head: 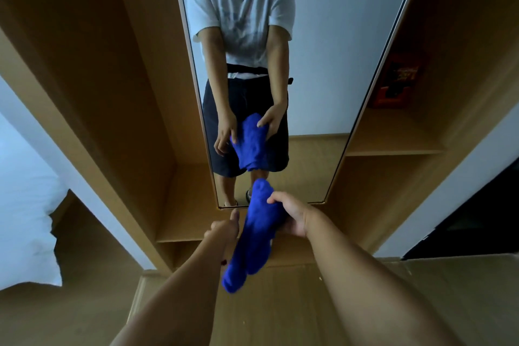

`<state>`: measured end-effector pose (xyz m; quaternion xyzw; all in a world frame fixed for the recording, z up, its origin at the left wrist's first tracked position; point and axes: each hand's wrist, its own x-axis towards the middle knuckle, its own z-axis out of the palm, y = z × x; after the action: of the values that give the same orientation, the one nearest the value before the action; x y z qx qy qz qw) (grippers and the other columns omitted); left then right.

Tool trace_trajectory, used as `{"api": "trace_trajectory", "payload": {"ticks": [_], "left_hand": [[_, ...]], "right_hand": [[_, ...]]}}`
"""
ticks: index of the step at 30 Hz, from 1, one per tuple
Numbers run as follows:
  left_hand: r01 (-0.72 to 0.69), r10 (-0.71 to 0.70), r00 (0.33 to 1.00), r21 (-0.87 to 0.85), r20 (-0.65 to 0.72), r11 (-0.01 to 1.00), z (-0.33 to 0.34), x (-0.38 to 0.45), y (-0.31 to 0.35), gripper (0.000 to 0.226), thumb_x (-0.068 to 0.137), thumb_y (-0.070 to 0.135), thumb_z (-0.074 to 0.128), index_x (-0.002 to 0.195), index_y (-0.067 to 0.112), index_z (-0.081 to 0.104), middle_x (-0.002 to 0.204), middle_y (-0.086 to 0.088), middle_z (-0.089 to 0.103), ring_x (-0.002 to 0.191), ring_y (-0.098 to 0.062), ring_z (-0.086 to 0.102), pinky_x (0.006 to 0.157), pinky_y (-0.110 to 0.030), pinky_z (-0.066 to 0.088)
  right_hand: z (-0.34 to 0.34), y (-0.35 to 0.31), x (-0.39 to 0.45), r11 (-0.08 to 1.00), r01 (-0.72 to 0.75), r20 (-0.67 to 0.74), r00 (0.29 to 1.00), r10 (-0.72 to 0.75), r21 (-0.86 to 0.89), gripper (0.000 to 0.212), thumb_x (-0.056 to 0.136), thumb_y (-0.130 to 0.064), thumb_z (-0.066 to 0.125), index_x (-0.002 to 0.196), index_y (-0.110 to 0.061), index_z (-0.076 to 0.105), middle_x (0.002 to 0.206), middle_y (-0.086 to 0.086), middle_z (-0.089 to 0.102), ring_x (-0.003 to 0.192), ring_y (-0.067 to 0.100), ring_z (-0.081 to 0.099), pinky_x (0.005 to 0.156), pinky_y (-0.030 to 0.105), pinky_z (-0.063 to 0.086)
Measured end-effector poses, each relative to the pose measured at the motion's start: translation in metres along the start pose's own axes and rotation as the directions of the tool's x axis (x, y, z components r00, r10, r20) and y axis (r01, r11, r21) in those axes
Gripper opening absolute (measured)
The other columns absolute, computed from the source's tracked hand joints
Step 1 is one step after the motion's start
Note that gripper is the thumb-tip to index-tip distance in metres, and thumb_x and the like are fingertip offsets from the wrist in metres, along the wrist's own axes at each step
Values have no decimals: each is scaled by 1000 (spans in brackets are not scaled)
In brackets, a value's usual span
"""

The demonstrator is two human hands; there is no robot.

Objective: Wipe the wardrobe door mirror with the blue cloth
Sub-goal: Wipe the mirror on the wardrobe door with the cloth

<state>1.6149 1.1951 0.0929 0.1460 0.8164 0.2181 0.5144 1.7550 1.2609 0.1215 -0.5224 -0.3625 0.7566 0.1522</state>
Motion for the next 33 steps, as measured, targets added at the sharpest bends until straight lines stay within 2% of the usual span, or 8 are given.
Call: {"api": "trace_trajectory", "payload": {"ticks": [5,9,13,16,20,22,26,33], "left_hand": [[254,10,899,-541,438,802,-13,0,-8,102,63,87,40,107,-2,61,103,-25,68,97,-37,63,80,-49,49],[202,157,876,-642,457,740,-23,0,6,71,61,52,78,111,4,62,100,-23,70,85,-34,68,67,-43,55],[104,159,907,-572,391,814,-16,1,12,51,72,24,75,116,5,58,101,-22,70,92,-36,67,83,-45,53],[60,180,918,-571,355,819,-15,0,12,44,74,20,73,113,5,59,99,-21,70,89,-35,68,79,-44,55],[2,244,907,-583,343,812,-19,-3,18,38,75,18,71,109,6,60,91,-20,72,80,-35,70,67,-41,56],[-36,276,905,-589,323,807,-28,-6,23,46,67,16,74,109,8,58,88,-19,72,78,-36,71,62,-40,56],[-102,354,864,-564,358,819,-45,-12,30,70,51,21,83,115,8,58,95,-19,71,83,-36,70,63,-40,56],[-212,440,853,-583,281,784,-51,-34,63,63,62,34,83,118,14,59,103,-17,70,89,-37,68,67,-44,57]], "right_hand": [[13,12,0,939,4,266,959,-101,343,49,77,-8,55,127,-3,54,123,21,61,107,36,61,78,42,55],[15,12,5,894,-22,249,963,-101,447,49,78,-9,52,127,-4,54,123,21,61,106,35,60,79,42,53],[14,-4,6,999,49,-15,999,-50,-5,41,82,-27,61,119,-10,58,119,13,63,99,26,61,69,32,52],[32,-15,9,999,26,-104,994,-28,-25,60,78,-60,63,119,-18,55,119,5,60,105,23,59,81,34,49],[44,-15,13,922,148,-396,870,-294,-358,71,78,-63,60,129,-15,47,127,5,56,111,26,55,88,37,48],[34,-16,7,908,182,-310,899,-309,-377,74,77,-62,64,132,-18,45,133,6,52,118,27,51,87,38,48],[19,-18,-2,990,79,163,982,-97,117,75,68,-53,76,130,-18,53,128,11,60,115,32,58,97,48,47],[24,-38,-1,965,241,82,965,-250,104,60,70,-37,77,122,-17,56,120,12,63,109,34,58,94,52,47]]}}
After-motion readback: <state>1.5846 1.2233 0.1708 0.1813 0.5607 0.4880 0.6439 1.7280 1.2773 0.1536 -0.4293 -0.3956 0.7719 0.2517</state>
